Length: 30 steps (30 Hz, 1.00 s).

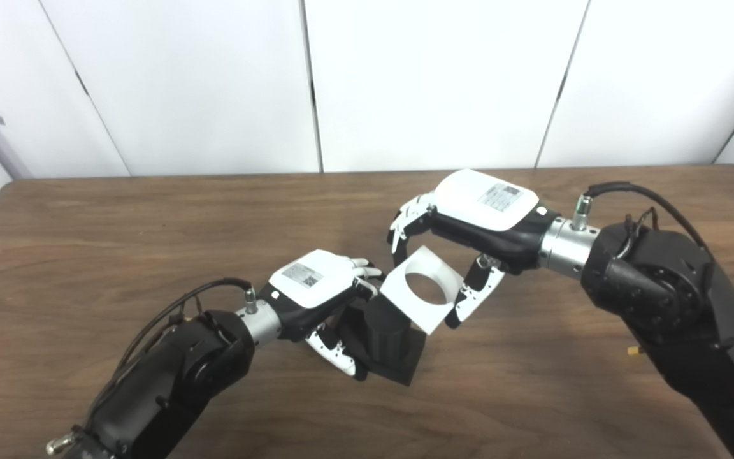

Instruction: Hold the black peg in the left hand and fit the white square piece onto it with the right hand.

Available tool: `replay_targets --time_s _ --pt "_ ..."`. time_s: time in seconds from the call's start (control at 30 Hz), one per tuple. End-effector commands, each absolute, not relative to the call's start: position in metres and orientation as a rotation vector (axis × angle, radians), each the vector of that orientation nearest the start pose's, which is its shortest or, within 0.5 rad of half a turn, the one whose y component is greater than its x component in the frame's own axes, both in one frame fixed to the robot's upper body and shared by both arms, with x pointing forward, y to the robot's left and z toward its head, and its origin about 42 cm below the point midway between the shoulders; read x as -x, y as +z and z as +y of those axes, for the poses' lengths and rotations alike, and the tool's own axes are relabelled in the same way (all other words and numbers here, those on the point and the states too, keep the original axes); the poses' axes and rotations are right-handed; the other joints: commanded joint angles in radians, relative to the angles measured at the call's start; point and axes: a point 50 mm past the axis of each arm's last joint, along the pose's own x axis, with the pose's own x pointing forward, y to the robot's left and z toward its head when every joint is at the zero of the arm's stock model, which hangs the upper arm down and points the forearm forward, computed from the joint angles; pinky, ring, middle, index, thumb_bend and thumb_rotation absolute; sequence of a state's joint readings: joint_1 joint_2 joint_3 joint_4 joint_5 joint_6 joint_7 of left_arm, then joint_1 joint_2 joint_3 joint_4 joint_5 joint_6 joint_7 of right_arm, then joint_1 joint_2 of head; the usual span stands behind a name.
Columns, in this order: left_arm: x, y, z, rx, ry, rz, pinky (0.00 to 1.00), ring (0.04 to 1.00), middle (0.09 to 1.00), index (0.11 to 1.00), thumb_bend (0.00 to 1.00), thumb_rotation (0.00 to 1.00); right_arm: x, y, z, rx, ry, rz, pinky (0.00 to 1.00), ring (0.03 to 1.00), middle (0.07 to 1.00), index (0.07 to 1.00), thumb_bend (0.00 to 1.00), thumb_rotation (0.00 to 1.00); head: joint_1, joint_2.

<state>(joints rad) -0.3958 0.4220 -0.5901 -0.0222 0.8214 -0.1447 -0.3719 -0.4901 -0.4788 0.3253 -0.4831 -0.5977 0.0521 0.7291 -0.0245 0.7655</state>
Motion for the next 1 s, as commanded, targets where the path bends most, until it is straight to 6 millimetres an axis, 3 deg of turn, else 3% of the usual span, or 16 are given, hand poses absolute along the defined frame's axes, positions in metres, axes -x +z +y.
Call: replay_targets --time_s 0.0,0.97 --pt "-0.335 0.132 0.165 -1.505 -0.976 -0.278 0.90 0.930 0.900 0.492 0.52 0.07 -0.325 0.326 -0.182 1.324 0.738 -0.621 0.77 0.816 0.746 0.478 0.52 0.14 0.001 0.002" --pt "-0.333 0.135 0.156 -1.507 -0.982 -0.266 0.90 0.936 0.908 0.492 0.52 0.08 -0.335 0.295 -0.170 1.267 0.778 -0.569 0.78 0.813 0.746 0.479 0.52 0.14 0.034 0.011"
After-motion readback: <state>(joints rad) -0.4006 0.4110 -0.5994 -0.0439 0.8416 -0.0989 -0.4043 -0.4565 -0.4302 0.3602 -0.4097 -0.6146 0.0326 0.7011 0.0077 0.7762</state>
